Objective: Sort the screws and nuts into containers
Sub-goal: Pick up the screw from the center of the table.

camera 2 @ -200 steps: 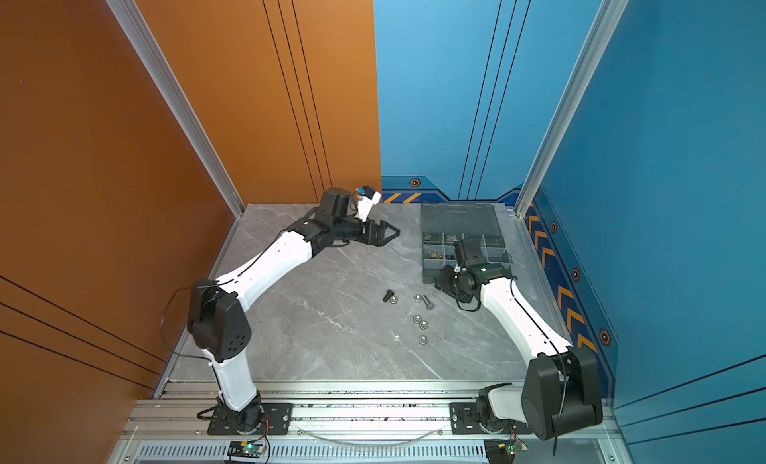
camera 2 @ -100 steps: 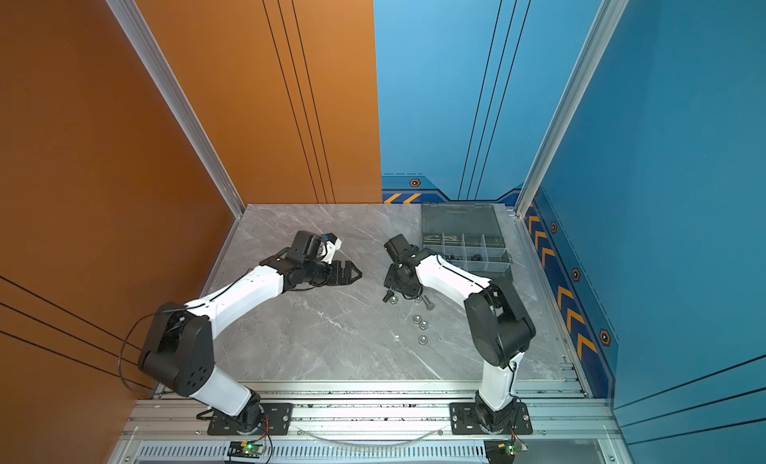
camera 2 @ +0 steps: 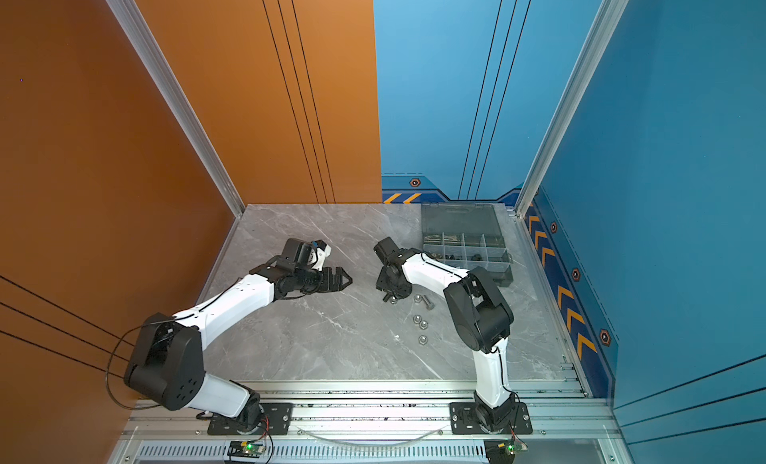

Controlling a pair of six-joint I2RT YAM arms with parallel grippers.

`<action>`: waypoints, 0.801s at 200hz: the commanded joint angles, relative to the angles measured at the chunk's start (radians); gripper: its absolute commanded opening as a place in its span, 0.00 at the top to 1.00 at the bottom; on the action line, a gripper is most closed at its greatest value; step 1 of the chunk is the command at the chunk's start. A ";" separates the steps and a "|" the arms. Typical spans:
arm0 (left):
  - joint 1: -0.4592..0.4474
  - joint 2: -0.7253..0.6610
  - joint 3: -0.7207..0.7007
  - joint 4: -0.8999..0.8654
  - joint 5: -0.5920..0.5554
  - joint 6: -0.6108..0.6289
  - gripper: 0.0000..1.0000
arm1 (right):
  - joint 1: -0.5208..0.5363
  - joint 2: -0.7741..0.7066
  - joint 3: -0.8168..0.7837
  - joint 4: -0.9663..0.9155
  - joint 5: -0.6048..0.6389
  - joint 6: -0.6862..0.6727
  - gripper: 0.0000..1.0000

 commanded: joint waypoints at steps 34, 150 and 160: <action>-0.005 -0.004 0.000 -0.007 -0.014 -0.005 0.02 | 0.009 0.044 0.032 -0.028 0.027 -0.005 0.49; -0.008 -0.005 -0.002 -0.003 -0.018 -0.011 0.02 | 0.015 0.088 0.047 -0.054 0.040 -0.026 0.69; -0.009 -0.004 -0.003 -0.003 -0.020 -0.012 0.02 | 0.014 0.090 0.048 -0.054 0.039 -0.028 0.74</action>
